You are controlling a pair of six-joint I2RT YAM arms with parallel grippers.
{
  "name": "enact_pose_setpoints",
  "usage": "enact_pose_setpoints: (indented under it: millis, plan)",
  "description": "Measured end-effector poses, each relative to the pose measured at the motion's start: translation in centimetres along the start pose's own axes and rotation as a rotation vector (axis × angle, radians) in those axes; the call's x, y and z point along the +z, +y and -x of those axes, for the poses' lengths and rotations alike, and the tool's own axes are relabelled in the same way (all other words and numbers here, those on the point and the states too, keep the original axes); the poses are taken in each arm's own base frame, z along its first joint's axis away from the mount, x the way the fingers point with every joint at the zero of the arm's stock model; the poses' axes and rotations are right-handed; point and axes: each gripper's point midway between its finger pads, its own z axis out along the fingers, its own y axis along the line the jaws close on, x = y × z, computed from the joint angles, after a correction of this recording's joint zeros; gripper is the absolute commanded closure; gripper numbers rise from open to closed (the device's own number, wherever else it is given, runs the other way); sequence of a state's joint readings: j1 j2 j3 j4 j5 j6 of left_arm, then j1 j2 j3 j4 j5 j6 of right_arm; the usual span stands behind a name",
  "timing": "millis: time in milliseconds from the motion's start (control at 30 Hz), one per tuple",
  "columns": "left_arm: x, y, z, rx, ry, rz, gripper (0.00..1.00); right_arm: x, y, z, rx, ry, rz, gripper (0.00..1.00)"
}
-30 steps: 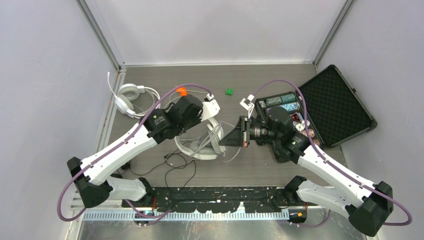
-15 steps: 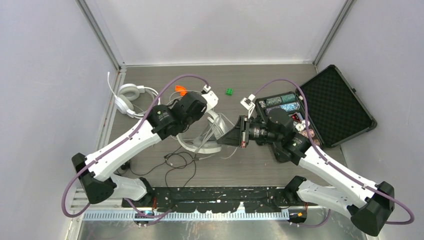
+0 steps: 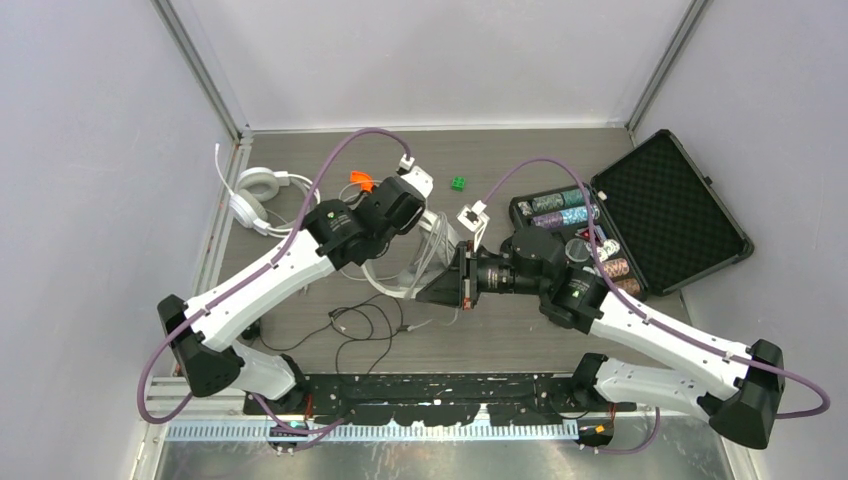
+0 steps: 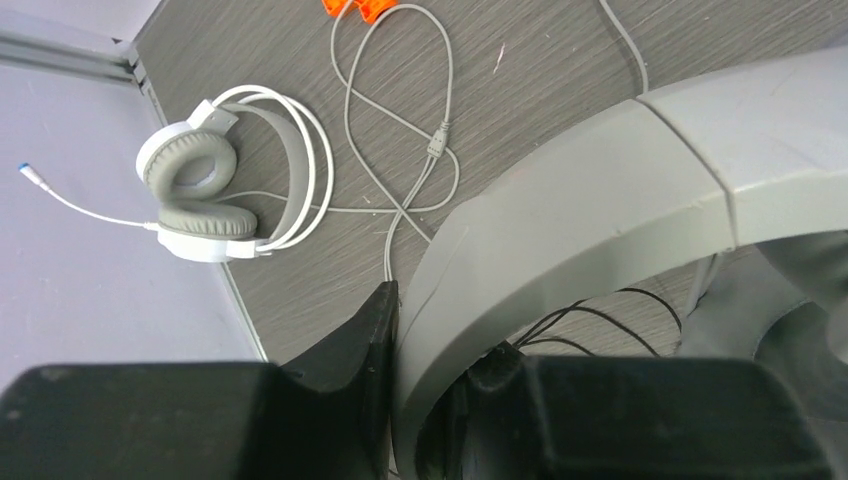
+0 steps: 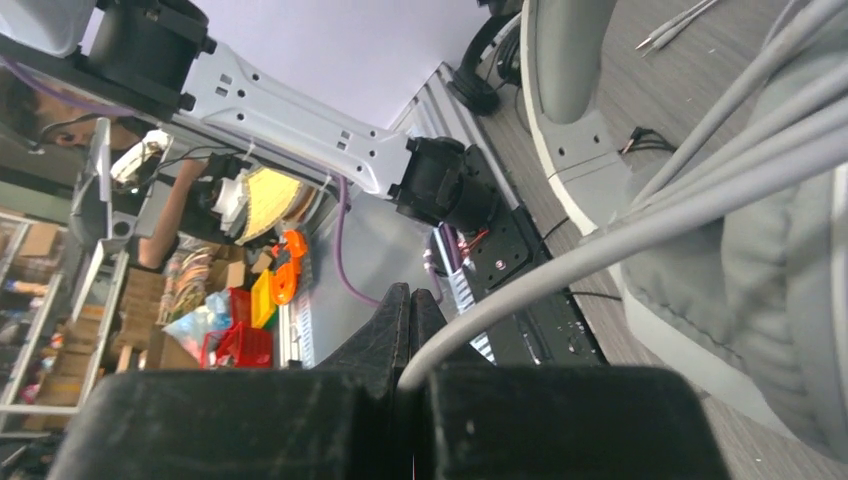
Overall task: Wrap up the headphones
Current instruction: Wrap the headphones cable around the headphones.
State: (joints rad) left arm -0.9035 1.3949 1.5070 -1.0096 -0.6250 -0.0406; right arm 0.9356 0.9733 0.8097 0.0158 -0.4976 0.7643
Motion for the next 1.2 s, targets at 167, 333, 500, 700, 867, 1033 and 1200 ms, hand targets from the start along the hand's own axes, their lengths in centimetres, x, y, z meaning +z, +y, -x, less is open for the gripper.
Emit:
enact_pose_setpoints:
  millis: [167,333,500,700,867,1033,1200]
  plan:
    - [0.2,-0.1,-0.1,-0.036,0.009,0.014,1.00,0.0,-0.2,1.3,-0.042,-0.031,-0.055,0.99]
    - [0.2,-0.4,0.0,-0.110,0.007,0.015,1.00,0.3,0.8,4.1,-0.084,-0.071,-0.092,0.99]
    - [0.0,-0.3,0.5,-0.206,-0.003,0.016,1.00,1.5,0.6,4.0,-0.072,-0.050,-0.095,0.99]
    - [0.8,0.6,0.3,-0.378,0.020,0.015,1.00,2.5,0.5,2.4,-0.065,-0.005,-0.101,0.99]
    - [1.3,1.7,0.2,-0.504,0.031,0.014,1.00,2.0,-0.5,1.5,-0.078,-0.013,-0.136,0.99]
    - [0.8,2.6,1.2,-0.622,-0.032,-0.014,1.00,1.5,-1.9,0.0,-0.103,0.001,-0.169,0.99]
    - [-0.2,3.9,1.0,-0.728,-0.086,-0.019,1.00,1.5,-3.5,-1.3,-0.097,0.019,-0.208,0.99]
